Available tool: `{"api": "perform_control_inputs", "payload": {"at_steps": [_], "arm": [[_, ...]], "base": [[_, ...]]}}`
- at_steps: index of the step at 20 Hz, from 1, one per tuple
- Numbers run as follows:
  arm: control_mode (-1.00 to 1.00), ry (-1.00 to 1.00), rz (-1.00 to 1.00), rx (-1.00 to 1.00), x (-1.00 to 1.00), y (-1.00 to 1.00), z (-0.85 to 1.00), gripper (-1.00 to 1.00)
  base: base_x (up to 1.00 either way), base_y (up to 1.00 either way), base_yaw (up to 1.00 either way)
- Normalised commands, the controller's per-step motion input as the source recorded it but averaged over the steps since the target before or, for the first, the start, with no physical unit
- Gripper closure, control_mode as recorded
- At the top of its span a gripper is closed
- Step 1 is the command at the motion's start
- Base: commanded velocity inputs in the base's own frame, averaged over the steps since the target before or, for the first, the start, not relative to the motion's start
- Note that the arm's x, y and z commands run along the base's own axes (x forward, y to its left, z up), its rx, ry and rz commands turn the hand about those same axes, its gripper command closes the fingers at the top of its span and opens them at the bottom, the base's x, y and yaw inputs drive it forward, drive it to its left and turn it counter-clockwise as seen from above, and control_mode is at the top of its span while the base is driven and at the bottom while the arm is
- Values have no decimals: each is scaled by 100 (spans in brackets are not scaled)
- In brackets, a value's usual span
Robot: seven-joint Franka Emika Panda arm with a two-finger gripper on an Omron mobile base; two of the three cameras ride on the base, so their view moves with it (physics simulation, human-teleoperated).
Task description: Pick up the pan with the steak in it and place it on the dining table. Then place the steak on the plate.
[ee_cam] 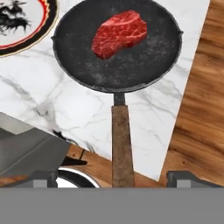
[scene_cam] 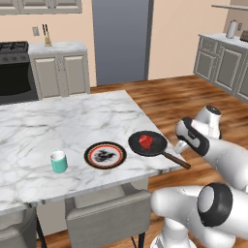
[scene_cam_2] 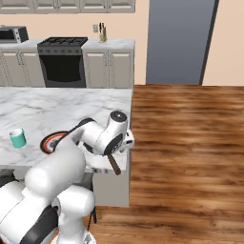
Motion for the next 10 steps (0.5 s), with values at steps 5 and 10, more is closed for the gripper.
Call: {"api": "perform_control_inputs", "payload": {"at_steps": [5, 10], "arm": [[-100, -16, 0, -1, -23, 13, 35, -100], [-100, -12, -7, -3, 7, 39, 34, -100]], "base": [[0, 0, 0], [0, 0, 0]]}}
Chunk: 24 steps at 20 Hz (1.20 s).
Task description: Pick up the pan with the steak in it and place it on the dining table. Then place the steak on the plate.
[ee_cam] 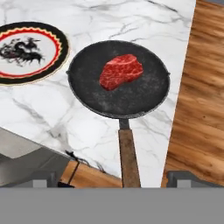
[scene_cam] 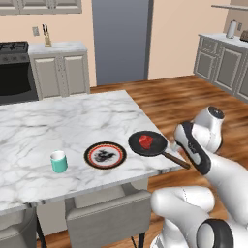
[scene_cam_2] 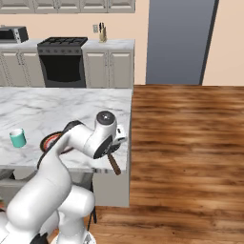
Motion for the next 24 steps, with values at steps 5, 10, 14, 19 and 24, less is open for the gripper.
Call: {"api": "perform_control_inputs", "payload": {"at_steps": [5, 10, 14, 19, 24], "arm": [[-100, -3, -17, -4, 55, 54, 14, -100], [-100, 4, -20, -2, 77, 45, 0, -100], [-100, 14, -12, 1, 59, 11, 6, -100], [-100, 6, -2, 0, 19, 0, 2, -100], [-100, 5, 0, 4, 8, 0, -5, -100]], "base": [[0, 0, 0], [0, 0, 0], [0, 0, 0], [0, 0, 0], [0, 0, 0]]}}
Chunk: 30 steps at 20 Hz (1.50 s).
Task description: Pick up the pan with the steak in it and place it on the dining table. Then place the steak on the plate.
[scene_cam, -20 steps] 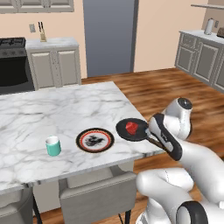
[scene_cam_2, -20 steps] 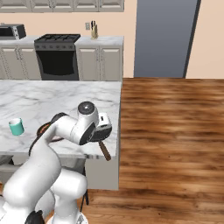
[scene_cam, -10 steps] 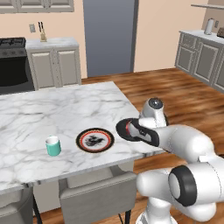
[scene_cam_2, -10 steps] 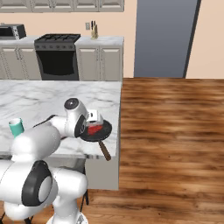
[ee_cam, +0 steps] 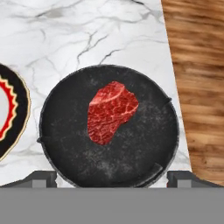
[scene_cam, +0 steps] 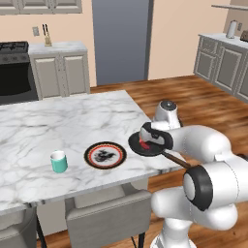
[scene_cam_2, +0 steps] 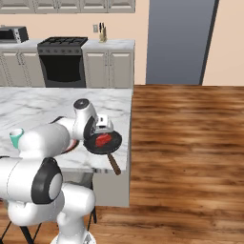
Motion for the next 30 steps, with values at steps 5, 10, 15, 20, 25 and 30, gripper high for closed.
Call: {"api": "perform_control_inputs", "payload": {"at_steps": [5, 10, 15, 20, 25, 30], "arm": [[-100, 3, 0, 7, 2, 0, -4, -100], [-100, 0, -1, 0, 1, 4, -10, -100], [-100, 0, -4, 1, 5, 9, -24, -100], [-100, 0, -8, 2, 11, 3, -14, -100], [-100, 0, -11, 4, 8, 0, -25, -100], [-100, -1, -10, 5, 5, 0, -20, -100]], "base": [[0, 0, 0], [0, 0, 0], [0, 0, 0], [0, 0, 0], [0, 0, 0], [0, 0, 0]]}}
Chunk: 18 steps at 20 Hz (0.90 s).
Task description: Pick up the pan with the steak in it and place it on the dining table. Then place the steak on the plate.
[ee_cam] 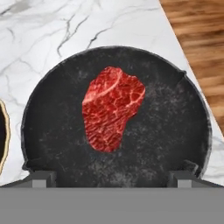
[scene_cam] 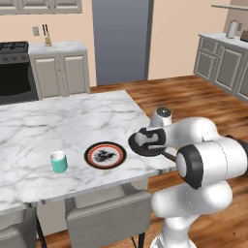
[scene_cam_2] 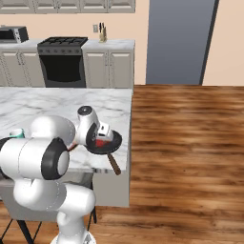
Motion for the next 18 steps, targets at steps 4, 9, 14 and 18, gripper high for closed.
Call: {"api": "perform_control_inputs", "payload": {"at_steps": [4, 9, 14, 18], "arm": [[-100, 0, -8, 4, 18, 2, -17, -100], [-100, 0, -10, 2, 29, 8, -19, -100], [-100, 0, -8, 3, 22, 5, -20, -100], [-100, 0, -2, 3, 3, 0, -8, -100]], "base": [[0, 0, 0], [0, 0, 0], [0, 0, 0], [0, 0, 0]]}}
